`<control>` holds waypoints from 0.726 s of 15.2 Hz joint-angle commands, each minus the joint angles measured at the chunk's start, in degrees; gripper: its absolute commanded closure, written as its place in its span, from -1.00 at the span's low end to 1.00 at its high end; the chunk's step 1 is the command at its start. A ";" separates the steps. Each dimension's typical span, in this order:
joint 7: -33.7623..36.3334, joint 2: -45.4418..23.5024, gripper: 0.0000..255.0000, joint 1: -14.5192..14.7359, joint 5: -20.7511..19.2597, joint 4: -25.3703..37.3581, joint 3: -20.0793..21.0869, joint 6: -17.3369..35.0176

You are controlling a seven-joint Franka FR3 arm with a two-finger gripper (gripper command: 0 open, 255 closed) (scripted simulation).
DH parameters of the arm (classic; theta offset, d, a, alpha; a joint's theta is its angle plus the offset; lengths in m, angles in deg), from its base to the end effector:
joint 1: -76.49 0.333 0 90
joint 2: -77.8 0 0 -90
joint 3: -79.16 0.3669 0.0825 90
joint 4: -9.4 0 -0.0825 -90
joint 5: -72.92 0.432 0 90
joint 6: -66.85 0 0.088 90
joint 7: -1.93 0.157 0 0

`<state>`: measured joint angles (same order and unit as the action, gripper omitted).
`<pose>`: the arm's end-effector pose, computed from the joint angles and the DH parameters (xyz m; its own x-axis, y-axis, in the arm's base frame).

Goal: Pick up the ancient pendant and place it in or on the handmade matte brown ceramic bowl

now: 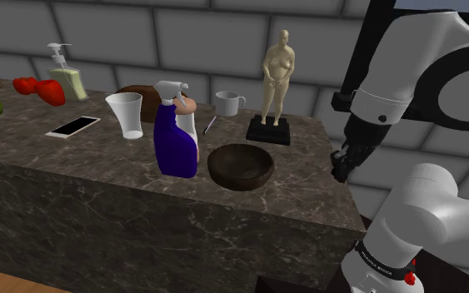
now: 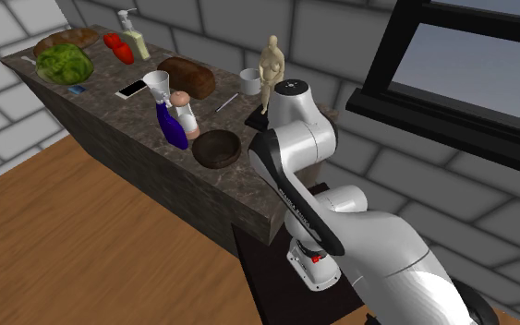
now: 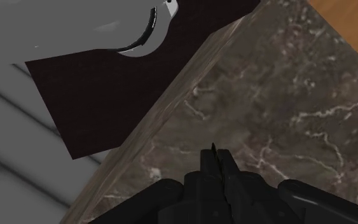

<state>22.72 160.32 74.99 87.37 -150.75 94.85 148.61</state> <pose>0.1491 0.0840 0.4729 0.9535 -0.2944 0.0641 -0.2951 -0.9555 0.0019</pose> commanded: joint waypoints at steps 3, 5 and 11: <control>-0.14 -2.29 1.00 -0.77 -0.94 3.82 -0.92 -1.51; -0.17 -3.26 1.00 -1.06 -1.36 5.65 -1.33 -2.35; -0.22 -6.25 1.00 -1.83 -2.46 11.24 -2.42 -4.93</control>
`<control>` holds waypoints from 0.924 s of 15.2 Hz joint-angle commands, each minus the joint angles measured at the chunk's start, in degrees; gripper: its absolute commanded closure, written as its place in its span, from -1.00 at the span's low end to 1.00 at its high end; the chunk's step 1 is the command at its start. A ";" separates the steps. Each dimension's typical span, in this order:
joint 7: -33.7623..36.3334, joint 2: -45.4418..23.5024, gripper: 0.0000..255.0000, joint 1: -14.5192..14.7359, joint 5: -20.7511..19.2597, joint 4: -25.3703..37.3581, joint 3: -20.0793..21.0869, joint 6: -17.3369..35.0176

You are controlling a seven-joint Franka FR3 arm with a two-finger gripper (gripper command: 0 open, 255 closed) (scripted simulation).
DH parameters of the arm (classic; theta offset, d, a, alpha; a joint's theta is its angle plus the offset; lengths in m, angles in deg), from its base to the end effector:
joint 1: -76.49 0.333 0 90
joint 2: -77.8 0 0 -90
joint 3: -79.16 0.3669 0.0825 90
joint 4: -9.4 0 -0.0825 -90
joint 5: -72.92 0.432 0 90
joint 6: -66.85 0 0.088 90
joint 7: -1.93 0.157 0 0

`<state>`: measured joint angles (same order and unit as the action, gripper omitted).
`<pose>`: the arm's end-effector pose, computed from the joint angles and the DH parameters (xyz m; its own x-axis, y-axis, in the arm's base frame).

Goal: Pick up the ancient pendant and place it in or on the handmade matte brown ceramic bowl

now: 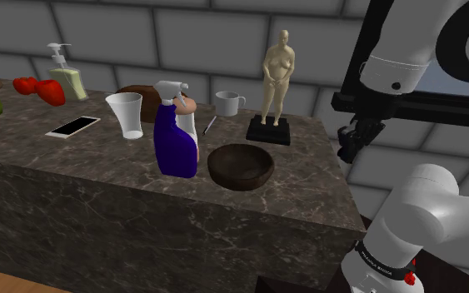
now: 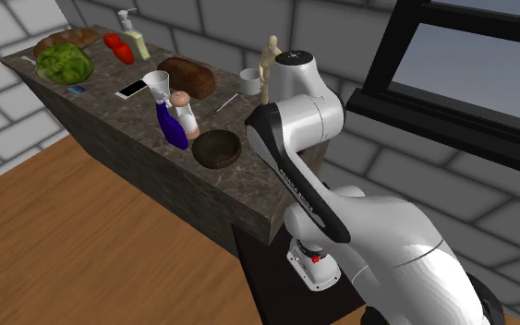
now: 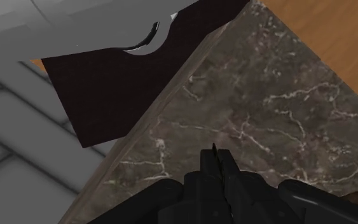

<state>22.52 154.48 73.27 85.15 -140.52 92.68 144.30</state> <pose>0.1515 0.0857 0.5399 0.9535 -0.2945 0.0642 -0.2952 -0.9554 0.0020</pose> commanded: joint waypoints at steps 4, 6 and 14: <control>-0.01 -2.46 1.00 -0.53 -0.88 4.83 -0.87 -2.38; 0.01 -3.36 1.00 -0.70 -1.14 6.51 -1.11 -3.16; 3.98 -19.60 1.00 -3.88 4.15 13.35 7.89 7.64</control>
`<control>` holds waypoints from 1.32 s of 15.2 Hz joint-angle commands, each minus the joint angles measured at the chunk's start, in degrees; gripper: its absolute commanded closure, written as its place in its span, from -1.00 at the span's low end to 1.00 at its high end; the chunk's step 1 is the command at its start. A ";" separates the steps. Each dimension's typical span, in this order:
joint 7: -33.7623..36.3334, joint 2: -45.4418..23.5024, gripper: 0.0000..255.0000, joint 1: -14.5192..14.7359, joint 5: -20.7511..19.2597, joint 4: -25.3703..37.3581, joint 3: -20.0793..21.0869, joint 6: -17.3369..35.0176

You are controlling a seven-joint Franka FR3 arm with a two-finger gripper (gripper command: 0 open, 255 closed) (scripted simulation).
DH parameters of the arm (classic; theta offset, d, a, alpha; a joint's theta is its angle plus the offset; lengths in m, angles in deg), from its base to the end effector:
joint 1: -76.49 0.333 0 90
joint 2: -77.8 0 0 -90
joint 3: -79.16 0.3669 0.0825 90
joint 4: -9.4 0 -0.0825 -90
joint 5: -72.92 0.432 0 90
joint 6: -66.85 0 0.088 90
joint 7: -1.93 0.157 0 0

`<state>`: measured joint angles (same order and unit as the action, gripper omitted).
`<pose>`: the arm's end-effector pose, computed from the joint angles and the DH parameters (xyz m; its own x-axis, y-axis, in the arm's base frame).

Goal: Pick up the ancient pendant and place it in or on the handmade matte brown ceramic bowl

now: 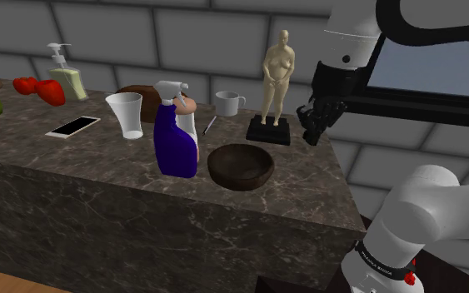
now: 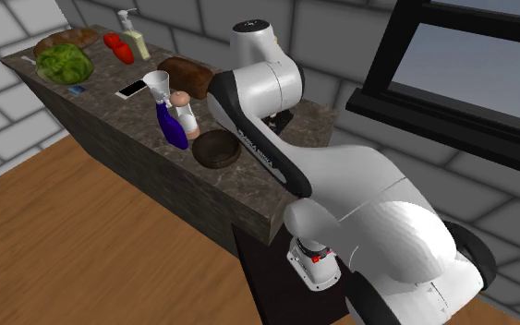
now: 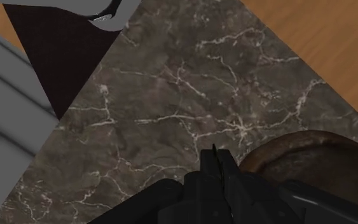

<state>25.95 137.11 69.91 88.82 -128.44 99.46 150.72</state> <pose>0.2329 0.1428 0.5831 0.9535 -0.2946 0.0638 -0.2954 -0.9554 0.0036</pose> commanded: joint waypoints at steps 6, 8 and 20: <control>4.35 -15.07 1.00 -4.11 1.68 9.36 8.16 7.33; 5.92 -19.49 1.00 -5.53 1.41 12.57 10.67 8.98; 8.37 -25.69 1.00 -7.20 1.46 10.68 16.19 17.69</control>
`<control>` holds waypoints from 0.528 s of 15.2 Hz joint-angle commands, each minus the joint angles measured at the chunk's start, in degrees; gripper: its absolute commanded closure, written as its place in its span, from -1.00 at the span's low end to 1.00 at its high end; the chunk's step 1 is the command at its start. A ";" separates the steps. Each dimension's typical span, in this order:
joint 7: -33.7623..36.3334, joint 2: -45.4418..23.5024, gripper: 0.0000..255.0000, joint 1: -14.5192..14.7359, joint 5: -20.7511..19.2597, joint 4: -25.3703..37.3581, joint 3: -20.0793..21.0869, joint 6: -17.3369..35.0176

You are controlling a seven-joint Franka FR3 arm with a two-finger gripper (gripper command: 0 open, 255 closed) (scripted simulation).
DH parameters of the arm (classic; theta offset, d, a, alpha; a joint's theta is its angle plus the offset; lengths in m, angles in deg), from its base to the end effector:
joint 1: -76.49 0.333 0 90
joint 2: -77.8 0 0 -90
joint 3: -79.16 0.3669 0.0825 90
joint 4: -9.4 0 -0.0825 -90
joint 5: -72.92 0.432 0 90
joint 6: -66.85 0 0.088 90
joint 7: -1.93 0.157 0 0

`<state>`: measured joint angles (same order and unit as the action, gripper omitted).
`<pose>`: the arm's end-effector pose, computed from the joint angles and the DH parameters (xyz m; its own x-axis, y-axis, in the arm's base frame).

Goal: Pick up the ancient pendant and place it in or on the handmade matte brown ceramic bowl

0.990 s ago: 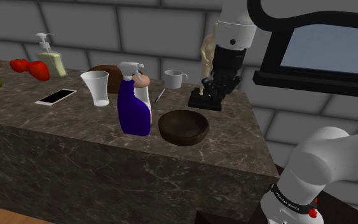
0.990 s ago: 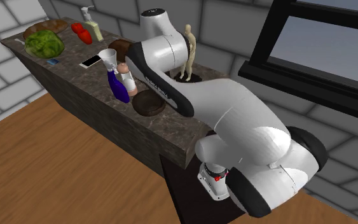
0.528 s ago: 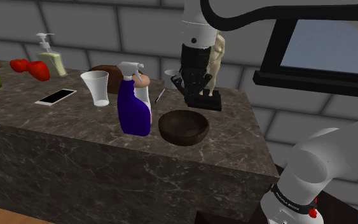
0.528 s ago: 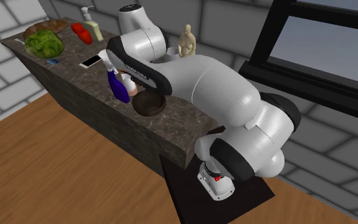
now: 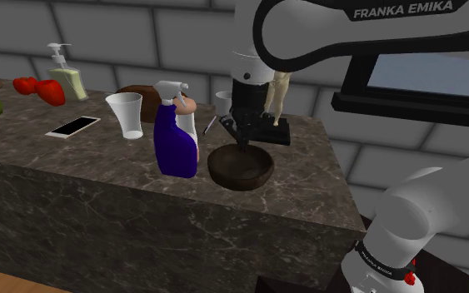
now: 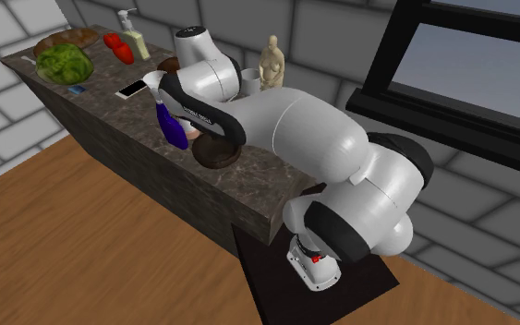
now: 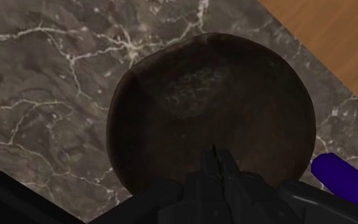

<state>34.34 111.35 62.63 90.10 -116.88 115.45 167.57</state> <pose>0.3796 0.2418 0.5427 0.9536 -0.2942 0.0637 -0.2950 -0.9555 0.0024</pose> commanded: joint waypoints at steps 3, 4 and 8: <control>-0.09 0.11 1.00 0.26 0.59 -3.13 0.78 3.08; -0.11 0.10 1.00 0.30 0.69 -3.66 0.92 3.63; -0.11 0.10 1.00 0.30 0.69 -3.66 0.92 3.63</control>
<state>34.22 111.45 62.93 90.79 -120.50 116.36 171.16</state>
